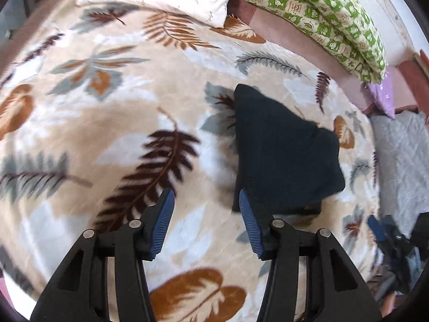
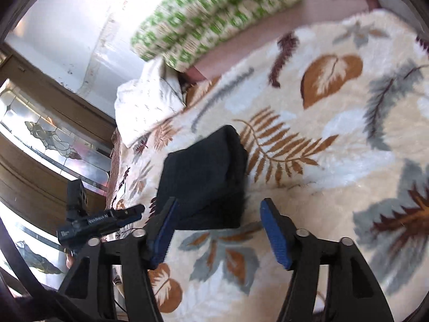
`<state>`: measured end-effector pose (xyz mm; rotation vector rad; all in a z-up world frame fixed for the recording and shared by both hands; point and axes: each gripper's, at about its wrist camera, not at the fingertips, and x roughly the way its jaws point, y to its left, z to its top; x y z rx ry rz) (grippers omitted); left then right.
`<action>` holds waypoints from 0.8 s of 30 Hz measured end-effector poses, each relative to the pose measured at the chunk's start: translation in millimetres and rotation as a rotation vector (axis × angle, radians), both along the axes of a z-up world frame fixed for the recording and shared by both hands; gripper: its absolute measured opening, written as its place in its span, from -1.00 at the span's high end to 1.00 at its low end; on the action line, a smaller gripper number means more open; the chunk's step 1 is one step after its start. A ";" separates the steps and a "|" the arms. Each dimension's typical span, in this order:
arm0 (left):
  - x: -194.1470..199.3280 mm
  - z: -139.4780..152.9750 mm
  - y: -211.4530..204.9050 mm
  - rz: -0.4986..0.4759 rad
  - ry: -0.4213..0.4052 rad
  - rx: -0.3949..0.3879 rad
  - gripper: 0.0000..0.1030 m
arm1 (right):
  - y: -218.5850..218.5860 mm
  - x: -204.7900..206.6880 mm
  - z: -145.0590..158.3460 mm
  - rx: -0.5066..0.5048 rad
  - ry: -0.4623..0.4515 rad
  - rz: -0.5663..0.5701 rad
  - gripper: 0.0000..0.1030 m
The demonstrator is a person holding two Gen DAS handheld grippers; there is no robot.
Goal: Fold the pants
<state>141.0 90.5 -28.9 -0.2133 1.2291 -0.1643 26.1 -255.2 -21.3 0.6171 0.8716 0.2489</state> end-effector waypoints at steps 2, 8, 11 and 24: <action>-18.4 2.2 -8.1 0.003 -0.034 0.069 0.05 | 8.5 -13.3 3.7 -0.039 -0.001 -0.016 -0.47; -66.1 7.5 -24.7 0.056 -0.165 0.181 0.05 | 49.0 -47.1 -12.1 -0.228 0.064 -0.057 -0.55; -80.3 11.4 -18.5 0.128 -0.216 0.148 0.05 | 68.9 -62.2 -9.9 -0.362 0.048 -0.078 -0.77; -111.0 14.2 -12.7 0.196 -0.330 0.250 -0.06 | 114.1 -89.4 28.4 -0.584 -0.128 -0.083 -0.99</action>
